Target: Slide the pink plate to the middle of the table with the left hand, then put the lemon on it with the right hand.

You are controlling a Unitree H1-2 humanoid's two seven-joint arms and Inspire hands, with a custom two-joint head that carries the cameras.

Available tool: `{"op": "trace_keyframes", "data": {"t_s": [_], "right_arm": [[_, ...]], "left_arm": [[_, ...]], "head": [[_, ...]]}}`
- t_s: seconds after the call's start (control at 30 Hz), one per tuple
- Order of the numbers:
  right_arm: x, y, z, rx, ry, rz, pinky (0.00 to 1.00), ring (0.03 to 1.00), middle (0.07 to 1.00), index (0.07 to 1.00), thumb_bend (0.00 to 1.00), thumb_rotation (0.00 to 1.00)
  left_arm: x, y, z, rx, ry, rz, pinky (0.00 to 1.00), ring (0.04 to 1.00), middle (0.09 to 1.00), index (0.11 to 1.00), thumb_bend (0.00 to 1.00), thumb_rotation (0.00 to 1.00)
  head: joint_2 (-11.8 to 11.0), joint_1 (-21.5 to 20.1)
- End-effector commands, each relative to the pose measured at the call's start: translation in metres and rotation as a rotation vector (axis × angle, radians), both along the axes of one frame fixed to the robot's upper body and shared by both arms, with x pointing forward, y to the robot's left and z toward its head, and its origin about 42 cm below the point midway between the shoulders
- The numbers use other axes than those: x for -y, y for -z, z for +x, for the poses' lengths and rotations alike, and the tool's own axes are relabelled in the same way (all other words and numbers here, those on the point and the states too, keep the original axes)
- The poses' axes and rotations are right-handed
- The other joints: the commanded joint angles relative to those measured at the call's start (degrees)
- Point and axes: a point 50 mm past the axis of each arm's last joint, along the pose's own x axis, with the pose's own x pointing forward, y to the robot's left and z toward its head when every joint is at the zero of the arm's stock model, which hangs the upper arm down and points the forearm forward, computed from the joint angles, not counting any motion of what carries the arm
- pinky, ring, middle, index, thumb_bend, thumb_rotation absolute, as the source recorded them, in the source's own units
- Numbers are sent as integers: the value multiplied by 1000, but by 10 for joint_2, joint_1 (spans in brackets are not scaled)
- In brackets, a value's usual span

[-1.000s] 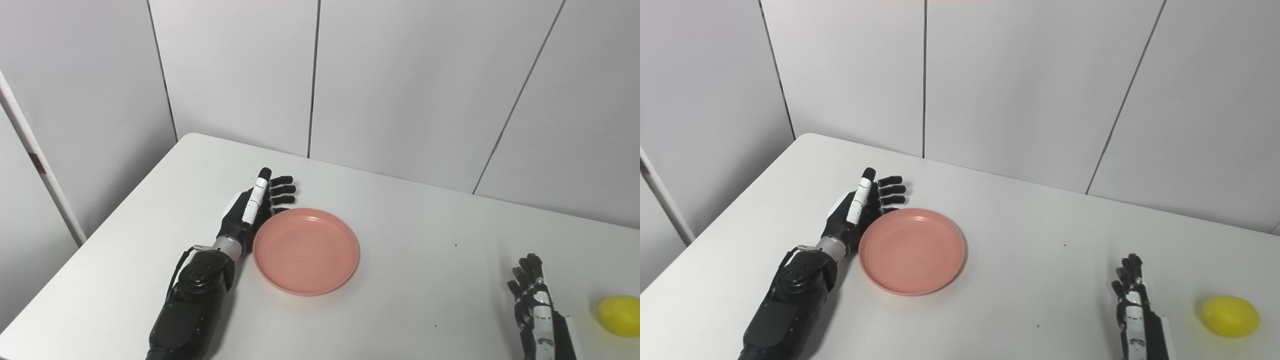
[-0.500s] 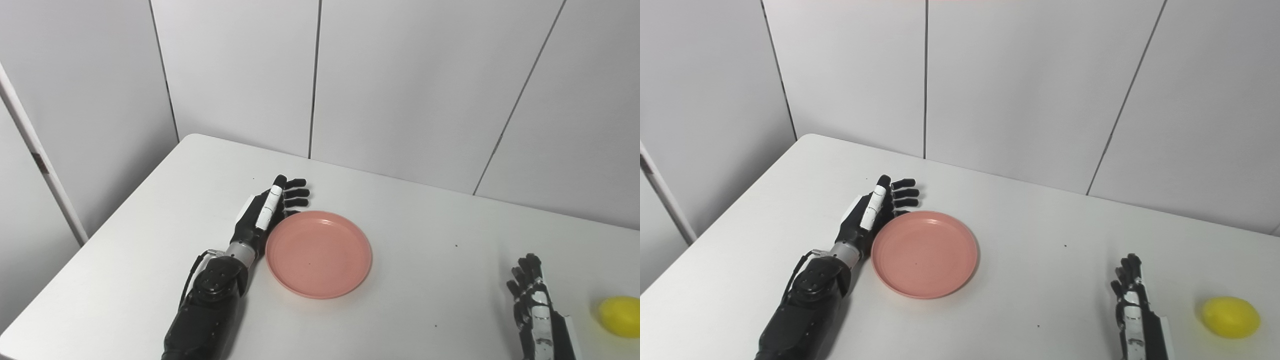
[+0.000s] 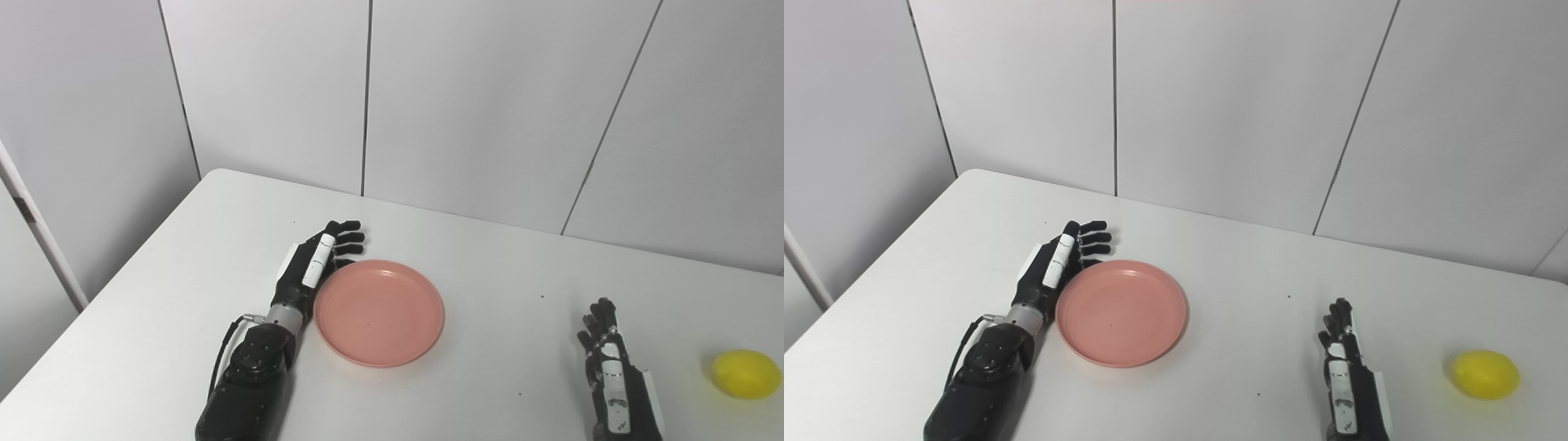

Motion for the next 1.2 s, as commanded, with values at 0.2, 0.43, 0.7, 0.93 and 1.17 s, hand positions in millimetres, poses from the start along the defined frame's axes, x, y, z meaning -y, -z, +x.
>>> {"op": "trace_keyframes", "data": {"t_s": [0.2, 0.43, 0.7, 0.93, 1.17], "right_arm": [[-23, 32, -21, -142, 16, 31, 1000, 1000, 989, 985, 822, 948], [-35, 29, -20, -138, 24, 16, 1000, 998, 984, 976, 826, 962], [-46, 26, -17, -133, 19, -8, 1000, 1000, 985, 973, 799, 973], [-48, 26, -15, -127, 18, -17, 1000, 1000, 989, 975, 791, 976], [-47, 26, -15, -120, 14, -25, 1000, 1000, 988, 973, 762, 983]], "left_arm": [[39, 12, 0, -94, 100, -19, 608, 732, 747, 718, 887, 972], [44, 7, -2, -107, 122, -41, 621, 741, 759, 744, 871, 968], [60, 4, -4, -134, 174, -38, 624, 756, 777, 749, 840, 978], [75, -1, -6, -161, 191, 8, 611, 746, 763, 740, 835, 978], [88, -7, -9, -183, 199, 34, 608, 747, 760, 751, 784, 989]], "head": [[6, -35], [12, -62], [14, -83], [13, -84], [13, -79]]}}
